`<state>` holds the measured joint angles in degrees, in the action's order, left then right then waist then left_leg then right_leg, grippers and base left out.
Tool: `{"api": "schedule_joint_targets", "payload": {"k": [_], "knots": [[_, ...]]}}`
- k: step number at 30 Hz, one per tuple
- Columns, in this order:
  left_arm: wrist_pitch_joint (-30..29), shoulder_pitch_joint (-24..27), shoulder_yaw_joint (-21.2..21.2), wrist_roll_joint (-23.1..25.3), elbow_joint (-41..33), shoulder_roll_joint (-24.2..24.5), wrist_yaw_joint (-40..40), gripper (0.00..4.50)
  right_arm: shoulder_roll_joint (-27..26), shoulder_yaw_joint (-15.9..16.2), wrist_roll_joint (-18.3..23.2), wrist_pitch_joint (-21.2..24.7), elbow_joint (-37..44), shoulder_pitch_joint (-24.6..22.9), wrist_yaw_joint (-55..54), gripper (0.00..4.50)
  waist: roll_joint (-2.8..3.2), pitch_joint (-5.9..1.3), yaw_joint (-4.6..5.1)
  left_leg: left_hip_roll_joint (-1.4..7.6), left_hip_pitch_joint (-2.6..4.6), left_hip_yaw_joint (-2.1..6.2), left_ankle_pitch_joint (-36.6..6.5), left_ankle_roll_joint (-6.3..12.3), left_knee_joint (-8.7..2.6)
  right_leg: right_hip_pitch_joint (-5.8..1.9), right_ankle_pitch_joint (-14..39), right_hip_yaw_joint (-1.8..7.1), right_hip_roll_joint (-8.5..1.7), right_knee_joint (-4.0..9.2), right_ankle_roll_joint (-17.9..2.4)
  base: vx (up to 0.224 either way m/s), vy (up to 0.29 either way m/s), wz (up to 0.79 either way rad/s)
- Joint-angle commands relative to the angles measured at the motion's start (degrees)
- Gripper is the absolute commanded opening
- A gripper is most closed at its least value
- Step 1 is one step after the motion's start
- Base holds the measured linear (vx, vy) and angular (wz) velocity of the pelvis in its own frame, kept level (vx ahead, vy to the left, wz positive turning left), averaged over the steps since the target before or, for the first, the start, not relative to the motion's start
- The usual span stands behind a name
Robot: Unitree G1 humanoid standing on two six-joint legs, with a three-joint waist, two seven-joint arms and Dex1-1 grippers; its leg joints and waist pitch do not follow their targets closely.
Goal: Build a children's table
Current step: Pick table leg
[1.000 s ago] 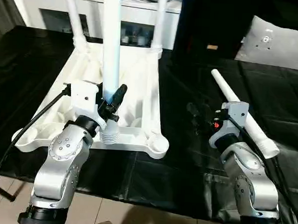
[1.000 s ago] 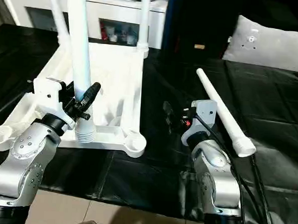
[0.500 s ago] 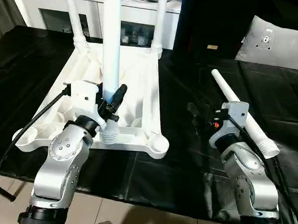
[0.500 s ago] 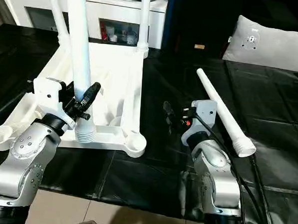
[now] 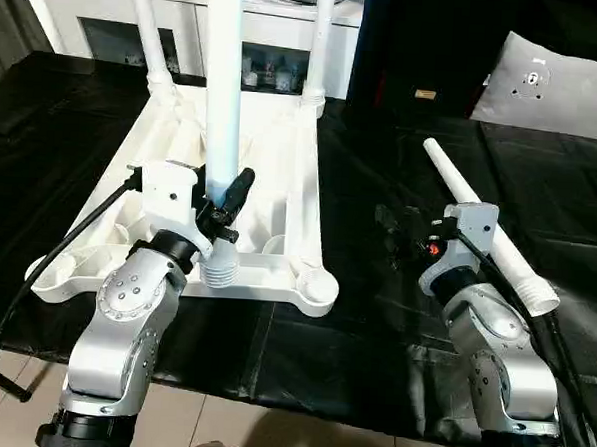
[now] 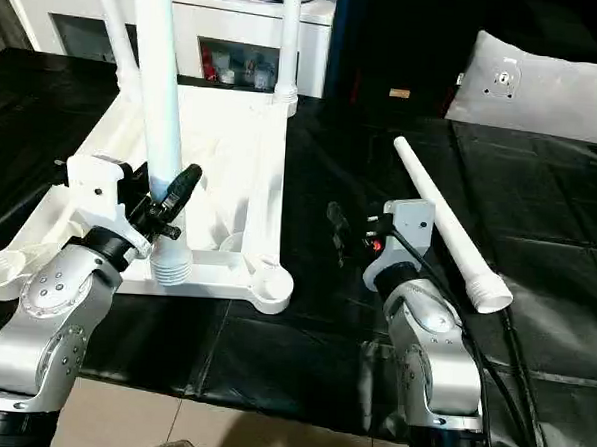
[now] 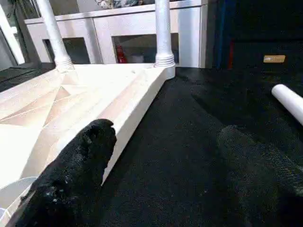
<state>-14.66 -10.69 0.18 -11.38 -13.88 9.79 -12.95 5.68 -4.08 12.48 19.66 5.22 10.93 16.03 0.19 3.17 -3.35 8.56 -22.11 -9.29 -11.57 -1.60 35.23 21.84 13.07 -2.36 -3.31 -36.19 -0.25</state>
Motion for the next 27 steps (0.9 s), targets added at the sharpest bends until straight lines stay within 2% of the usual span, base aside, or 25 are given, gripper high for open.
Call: {"api": "schedule_joint_targets", "payload": {"k": [1, 27], "knots": [[0.2, 0.2, 0.1, 0.5, -0.9, 0.0, 0.0, 1.88, 0.1, -0.3, -0.8, -0.3, -0.2, -0.1, -0.3, 3.9, -0.23, -3.29, 0.0, 4.28, 0.92, 1.43, -6.2, 0.89, -4.61, -2.4, 1.1, 2.94, -4.86, 4.06, -10.7, 0.0, 0.0, 0.0], [0.2, 0.2, 0.1, 0.5, -0.9, 0.0, 0.0, 1.88, 0.1, -0.3, -0.8, -0.3, -0.2, -0.1, -0.3, 3.9, -0.24, -3.32, 0.0, 4.23, 0.97, 1.43, -7.4, 0.44, -4.66, -2.26, 3.1, 2.92, -4.78, 4.23, -10.2, 0.0, 0.0, 0.0]]}}
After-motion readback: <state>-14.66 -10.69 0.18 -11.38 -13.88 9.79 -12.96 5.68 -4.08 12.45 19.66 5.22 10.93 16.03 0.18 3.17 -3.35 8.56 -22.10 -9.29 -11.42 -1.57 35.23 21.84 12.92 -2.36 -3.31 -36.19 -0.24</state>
